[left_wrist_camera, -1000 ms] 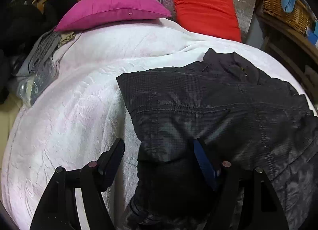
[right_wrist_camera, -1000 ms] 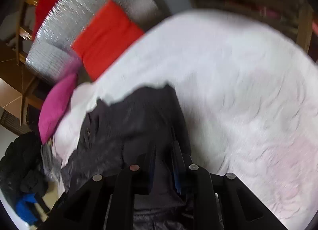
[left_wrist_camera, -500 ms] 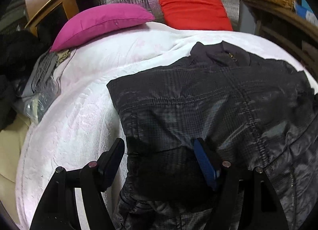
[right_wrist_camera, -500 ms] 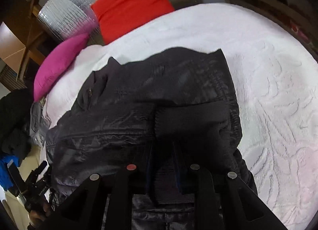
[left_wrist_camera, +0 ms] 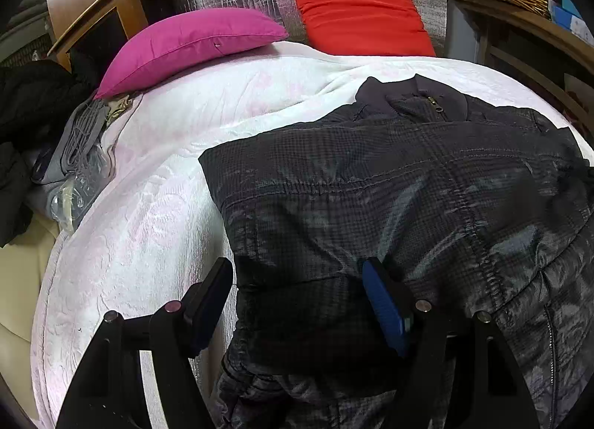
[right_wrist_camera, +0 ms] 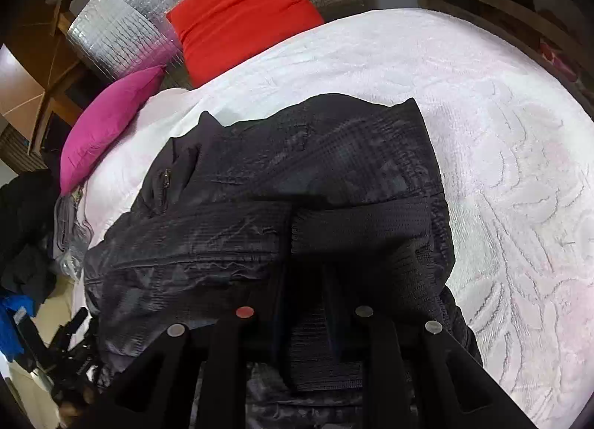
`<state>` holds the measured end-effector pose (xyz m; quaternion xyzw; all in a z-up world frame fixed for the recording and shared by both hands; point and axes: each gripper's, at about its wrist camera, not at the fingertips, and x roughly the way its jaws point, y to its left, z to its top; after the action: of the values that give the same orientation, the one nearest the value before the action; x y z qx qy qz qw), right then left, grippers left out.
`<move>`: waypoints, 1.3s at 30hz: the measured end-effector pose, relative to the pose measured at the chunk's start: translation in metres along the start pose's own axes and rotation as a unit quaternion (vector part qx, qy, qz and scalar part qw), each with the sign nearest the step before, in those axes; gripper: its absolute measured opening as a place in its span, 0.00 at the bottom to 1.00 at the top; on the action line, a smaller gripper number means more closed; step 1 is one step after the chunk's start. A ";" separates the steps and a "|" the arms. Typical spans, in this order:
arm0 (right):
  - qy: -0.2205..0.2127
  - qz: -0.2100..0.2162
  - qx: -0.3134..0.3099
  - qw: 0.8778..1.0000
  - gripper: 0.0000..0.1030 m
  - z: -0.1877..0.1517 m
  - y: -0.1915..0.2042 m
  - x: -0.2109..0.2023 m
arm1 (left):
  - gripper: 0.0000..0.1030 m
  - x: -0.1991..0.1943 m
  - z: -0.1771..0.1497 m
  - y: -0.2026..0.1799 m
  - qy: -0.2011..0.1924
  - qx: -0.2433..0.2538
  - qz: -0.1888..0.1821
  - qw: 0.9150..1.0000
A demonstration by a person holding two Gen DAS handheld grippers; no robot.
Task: Fold large clothes
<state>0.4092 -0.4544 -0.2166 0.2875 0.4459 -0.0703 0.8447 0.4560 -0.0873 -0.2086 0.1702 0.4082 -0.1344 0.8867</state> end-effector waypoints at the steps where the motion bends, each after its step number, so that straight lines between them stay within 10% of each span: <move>1: -0.005 0.004 0.001 1.000 0.22 -0.001 0.000 -0.003 | 0.71 0.000 0.000 0.000 0.000 0.001 0.000 1.000; 8: -0.028 0.055 -0.024 0.998 0.22 -0.005 0.015 -0.013 | 0.71 0.000 -0.001 -0.001 -0.002 0.002 0.001 1.000; 39: -0.020 -0.019 -0.062 0.998 0.22 -0.021 -0.002 -0.029 | 0.71 -0.009 -0.004 0.001 -0.008 -0.006 0.008 1.000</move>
<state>0.3765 -0.4489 -0.2034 0.2243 0.4381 -0.0637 0.8681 0.4485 -0.0835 -0.2040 0.1667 0.4010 -0.1264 0.8919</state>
